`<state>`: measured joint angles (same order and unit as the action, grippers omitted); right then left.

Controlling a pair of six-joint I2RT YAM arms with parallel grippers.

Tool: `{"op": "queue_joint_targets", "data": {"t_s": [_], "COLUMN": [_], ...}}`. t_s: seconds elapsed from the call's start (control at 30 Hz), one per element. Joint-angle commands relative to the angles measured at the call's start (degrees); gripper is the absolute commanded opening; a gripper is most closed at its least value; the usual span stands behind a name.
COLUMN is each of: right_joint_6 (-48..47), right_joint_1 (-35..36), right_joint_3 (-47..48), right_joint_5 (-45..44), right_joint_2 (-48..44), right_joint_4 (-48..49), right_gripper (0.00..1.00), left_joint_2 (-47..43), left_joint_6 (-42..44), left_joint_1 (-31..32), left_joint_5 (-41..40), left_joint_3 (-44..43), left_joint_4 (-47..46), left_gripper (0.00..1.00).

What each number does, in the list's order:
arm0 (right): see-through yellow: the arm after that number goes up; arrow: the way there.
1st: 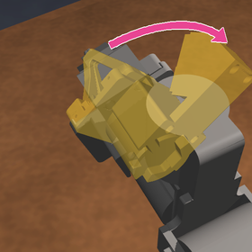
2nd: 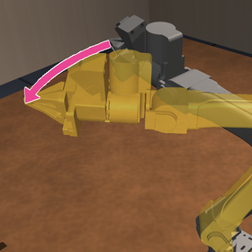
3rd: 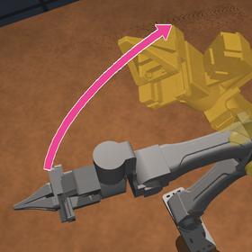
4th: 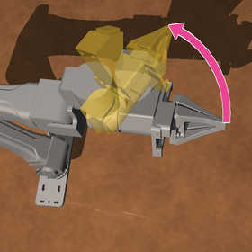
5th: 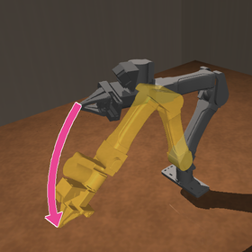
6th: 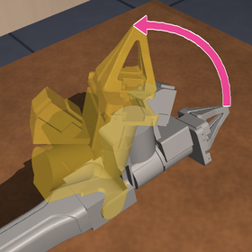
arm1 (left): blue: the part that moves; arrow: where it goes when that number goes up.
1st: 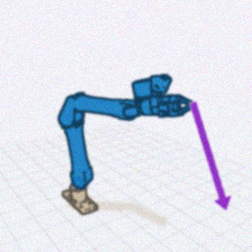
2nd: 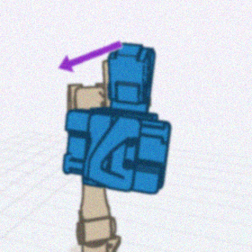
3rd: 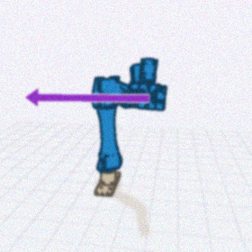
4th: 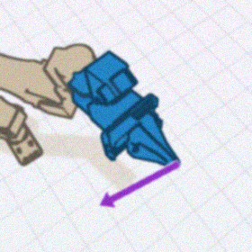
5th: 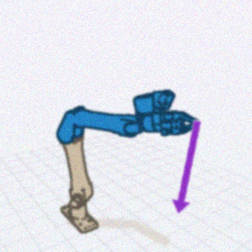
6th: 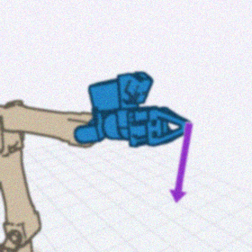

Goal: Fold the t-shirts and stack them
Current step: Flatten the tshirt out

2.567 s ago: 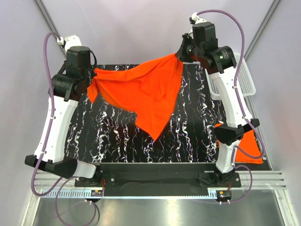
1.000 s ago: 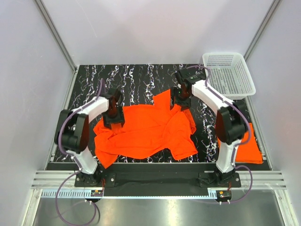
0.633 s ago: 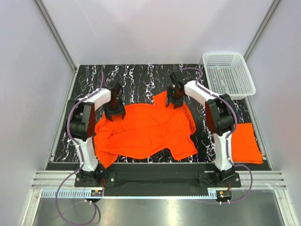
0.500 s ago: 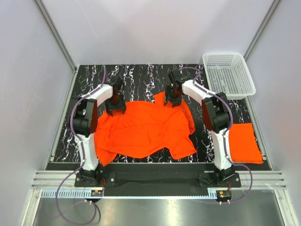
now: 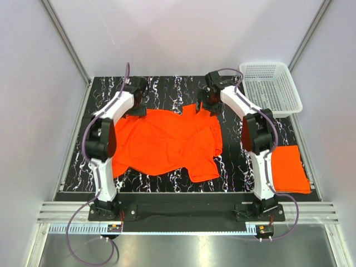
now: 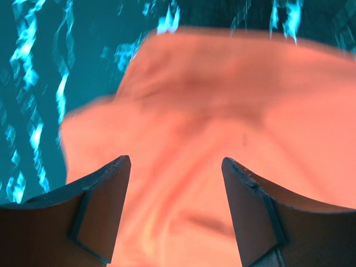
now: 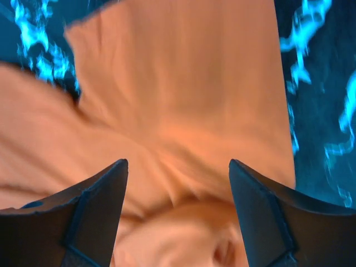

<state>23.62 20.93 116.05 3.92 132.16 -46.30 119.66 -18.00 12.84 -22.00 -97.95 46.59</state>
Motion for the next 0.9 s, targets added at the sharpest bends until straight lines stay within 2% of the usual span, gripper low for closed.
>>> {"op": "queue_joint_targets", "data": {"t_s": [0.0,0.07,0.13,0.17,0.23,0.3,0.33,0.37,0.43,0.47,0.57,0.73,0.87], "right_joint_6": [-1.73,-2.17,-2.43,-2.61,-2.79,-2.26,-1.48,-1.12,0.02,0.29,1.96,3.8,5.03], "right_joint_1": [0.69,0.96,1.22,1.48,1.57,1.57,1.66,1.57,1.66,1.66,1.75,1.57,1.66], "right_joint_3": [-7.2,-12.22,-20.48,-26.95,-33.05,-40.24,-42.29,-46.22,-50.55,-54.92,-61.44,-67.0,-70.86], "right_joint_5": [-0.15,1.17,1.52,1.96,2.93,5.3,8.09,9.77,12.59,15.12,16.9,16.38,15.85], "right_joint_2": [-12.94,-17.35,-24.47,-27.19,-34.75,-40.45,-41.97,-43.55,-47.16,-49.08,-50.85,-53.75,-56.66], "right_joint_4": [-3.88,-4.06,-2.75,-1.78,0.76,1.3,1.22,1.22,3.13,5.15,7.1,7.46,8.16], "right_gripper": [0.81,0.82,0.83,0.84,0.84,0.84,0.84,0.83,0.75,0.7,0.65,0.55,0.53], "left_joint_2": [-14.95,-23.65,-30.15,-36.8,-43.51,-52.65,-57.99,-60.57,-66.79,-68.31,-71.66,-70.18,-68.77], "left_joint_6": [-4.91,-7.3,-11.34,-12.66,-16.26,-21.17,-22.77,-24.26,-28.04,-29.97,-31.22,-37.71,-43.07], "left_joint_1": [2.89,3.94,4.03,3.95,3.42,2.72,0.54,-0.87,-4.21,-5.01,-5.63,-8.7,-12.57], "left_joint_5": [-1.65,-0.24,1.16,1.86,3.18,4.33,7.55,9.5,13.63,14.35,17.51,16.11,16.99], "left_joint_3": [5.73,14.16,23.27,26.46,34.36,38.69,42.89,45.11,50.54,53.28,55.85,56.29,56.64], "left_joint_4": [3.06,4.03,4.65,5.26,6.66,10.44,12.37,12.91,13.7,13.7,14.58,19.41,19.77], "left_gripper": [0.73,0.72,0.72,0.72,0.71,0.7,0.7,0.69,0.66,0.65,0.63,0.66,0.68]}}
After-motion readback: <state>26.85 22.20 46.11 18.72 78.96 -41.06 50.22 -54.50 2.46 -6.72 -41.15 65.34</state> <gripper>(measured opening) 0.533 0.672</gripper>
